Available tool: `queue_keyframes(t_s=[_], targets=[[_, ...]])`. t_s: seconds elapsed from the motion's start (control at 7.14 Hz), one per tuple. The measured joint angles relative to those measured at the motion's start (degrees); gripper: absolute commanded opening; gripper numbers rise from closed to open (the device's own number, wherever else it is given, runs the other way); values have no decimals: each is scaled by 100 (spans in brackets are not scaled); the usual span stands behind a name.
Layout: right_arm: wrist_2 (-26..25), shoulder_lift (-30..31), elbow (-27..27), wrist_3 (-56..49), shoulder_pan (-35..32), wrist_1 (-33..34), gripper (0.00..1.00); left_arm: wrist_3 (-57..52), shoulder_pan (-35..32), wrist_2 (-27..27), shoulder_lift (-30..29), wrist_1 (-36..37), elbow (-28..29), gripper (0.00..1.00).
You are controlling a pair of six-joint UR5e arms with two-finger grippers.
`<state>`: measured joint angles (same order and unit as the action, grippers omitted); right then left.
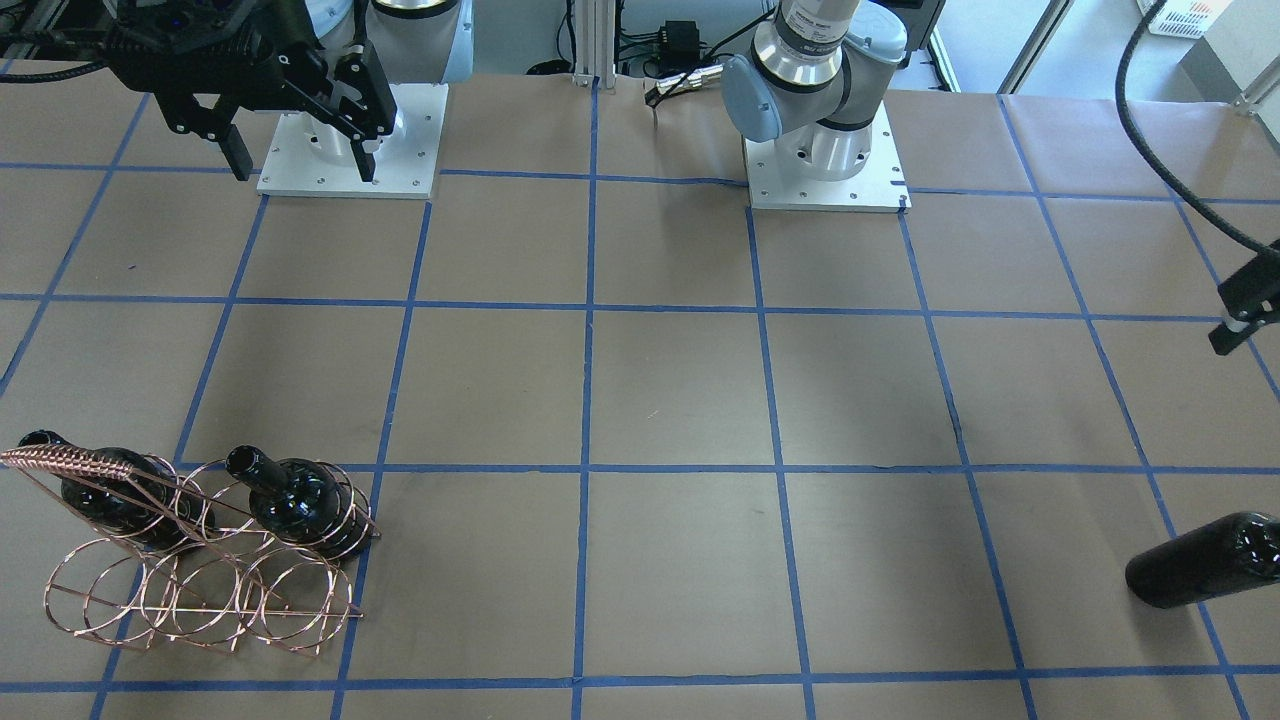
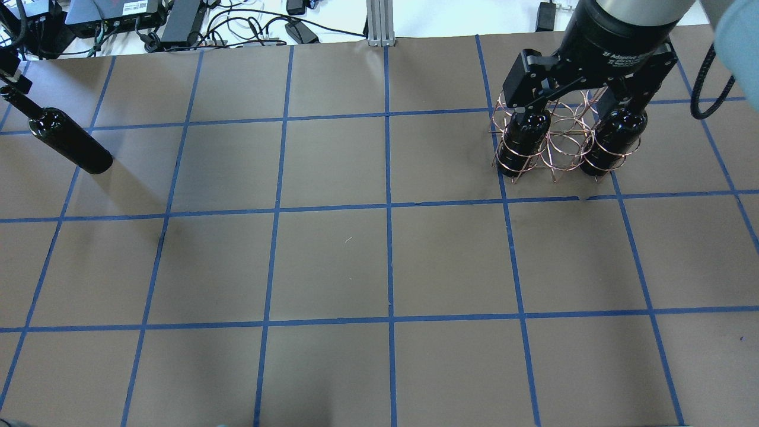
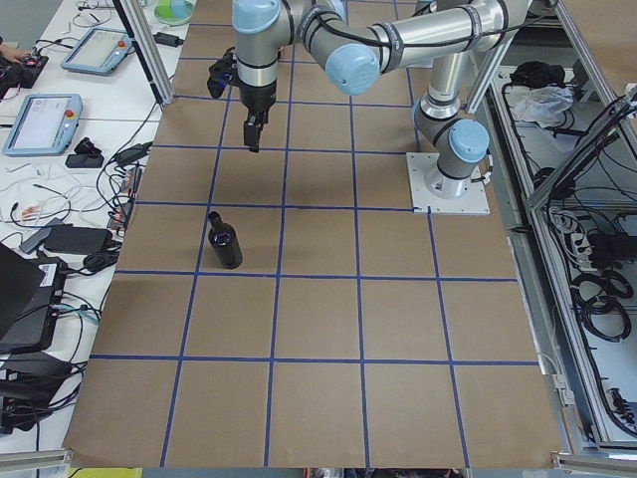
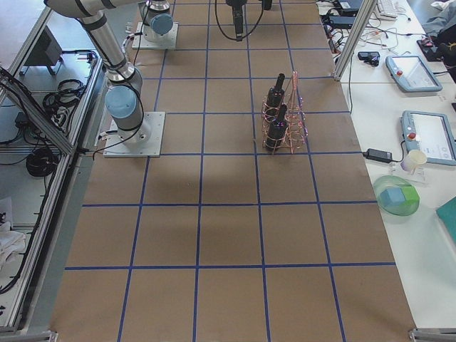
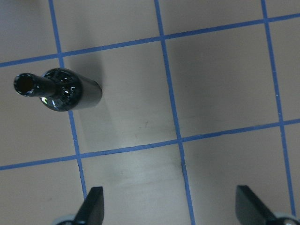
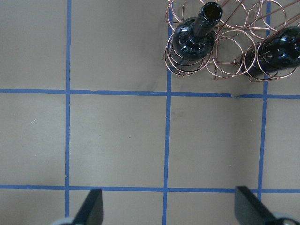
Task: Place wine into wine basket
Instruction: 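Close the left gripper on the bottle neck, then lift the bottle upright with the left gripper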
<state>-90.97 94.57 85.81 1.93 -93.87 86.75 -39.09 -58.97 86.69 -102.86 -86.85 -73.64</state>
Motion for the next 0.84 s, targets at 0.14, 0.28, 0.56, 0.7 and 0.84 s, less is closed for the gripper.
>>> queue_keyframes(t_s=[0.14,0.28,0.56,0.7,0.84], targets=[[0,0,3,0,0,0,100,-160,144,-8,-254,267,85,100],[2,0,5,0,0,0,100,-304,277,-33,-496,500,149,100],[2,0,6,0,0,0,100,-464,515,-193,-938,843,256,100],[1,0,6,0,0,0,100,-479,569,-267,-1132,993,329,100],[0,0,9,0,0,0,100,-372,592,-389,-1287,1094,391,100]])
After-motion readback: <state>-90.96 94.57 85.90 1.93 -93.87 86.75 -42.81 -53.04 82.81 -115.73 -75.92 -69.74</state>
